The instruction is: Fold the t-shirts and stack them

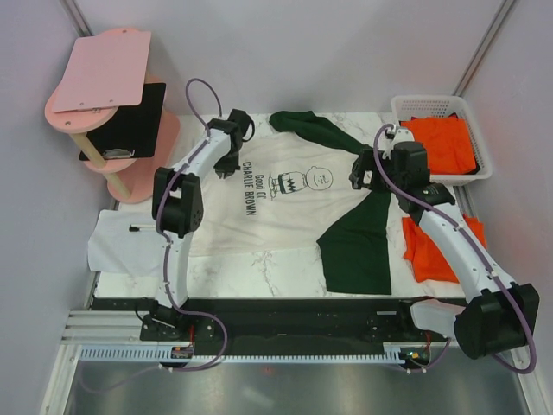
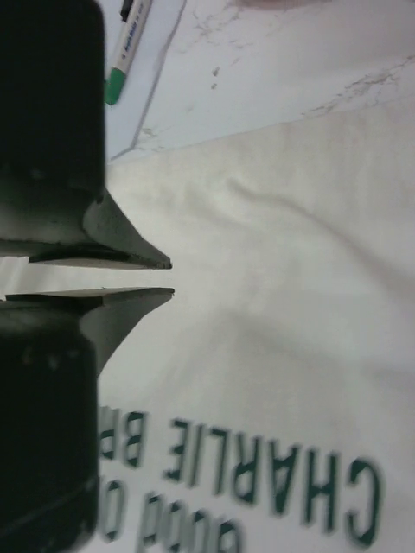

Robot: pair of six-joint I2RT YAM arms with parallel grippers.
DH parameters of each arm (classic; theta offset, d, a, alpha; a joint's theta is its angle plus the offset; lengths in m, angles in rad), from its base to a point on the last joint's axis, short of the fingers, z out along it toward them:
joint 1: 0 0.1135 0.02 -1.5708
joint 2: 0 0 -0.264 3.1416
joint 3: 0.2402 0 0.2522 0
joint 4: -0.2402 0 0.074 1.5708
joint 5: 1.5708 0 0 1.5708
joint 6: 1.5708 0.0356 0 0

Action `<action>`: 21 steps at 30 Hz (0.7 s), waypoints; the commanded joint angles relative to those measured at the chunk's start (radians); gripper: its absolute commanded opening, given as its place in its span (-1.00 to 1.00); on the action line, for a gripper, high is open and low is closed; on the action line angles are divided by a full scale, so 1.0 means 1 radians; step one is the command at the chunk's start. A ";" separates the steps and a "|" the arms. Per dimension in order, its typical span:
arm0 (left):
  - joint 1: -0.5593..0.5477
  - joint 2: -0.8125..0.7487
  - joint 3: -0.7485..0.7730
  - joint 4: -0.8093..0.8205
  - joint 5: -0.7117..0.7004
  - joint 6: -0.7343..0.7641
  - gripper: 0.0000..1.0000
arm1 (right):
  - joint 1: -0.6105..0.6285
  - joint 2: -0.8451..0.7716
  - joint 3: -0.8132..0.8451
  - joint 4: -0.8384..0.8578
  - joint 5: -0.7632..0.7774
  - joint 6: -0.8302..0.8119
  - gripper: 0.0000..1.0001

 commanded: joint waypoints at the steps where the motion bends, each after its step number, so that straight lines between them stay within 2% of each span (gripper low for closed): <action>1: -0.065 -0.307 -0.136 0.103 -0.022 -0.002 -0.41 | -0.005 -0.021 -0.115 0.053 -0.016 0.088 0.96; 3: -0.093 -0.417 -0.253 0.110 -0.024 -0.023 -0.19 | -0.009 -0.013 -0.146 0.044 -0.084 0.137 0.96; 5: -0.103 -0.493 -0.404 0.120 -0.004 -0.055 0.15 | -0.009 -0.009 -0.192 0.040 -0.154 0.166 0.96; 6: -0.105 -0.539 -0.464 0.136 0.026 -0.083 0.20 | -0.011 -0.013 -0.210 0.029 -0.203 0.206 0.96; 7: -0.103 -0.623 -0.524 0.181 0.078 -0.100 0.39 | -0.011 -0.015 -0.248 0.029 -0.226 0.220 0.96; 8: -0.103 -0.675 -0.648 0.206 0.106 -0.118 0.49 | -0.011 -0.030 -0.266 0.026 -0.243 0.231 0.96; 10: -0.103 -0.805 -0.763 0.273 0.168 -0.169 0.73 | -0.012 -0.056 -0.302 -0.012 -0.230 0.259 0.96; 13: -0.103 -0.927 -1.004 0.333 0.235 -0.244 0.82 | -0.028 -0.137 -0.309 -0.135 -0.117 0.268 0.96; 17: -0.100 -1.076 -1.144 0.363 0.287 -0.316 0.85 | -0.080 -0.252 -0.321 -0.262 -0.029 0.280 0.77; 19: -0.099 -1.098 -1.193 0.358 0.303 -0.336 0.86 | -0.115 -0.260 -0.353 -0.303 -0.050 0.282 0.72; 21: -0.097 -1.119 -1.218 0.360 0.311 -0.359 0.86 | -0.179 -0.248 -0.388 -0.310 -0.151 0.280 0.72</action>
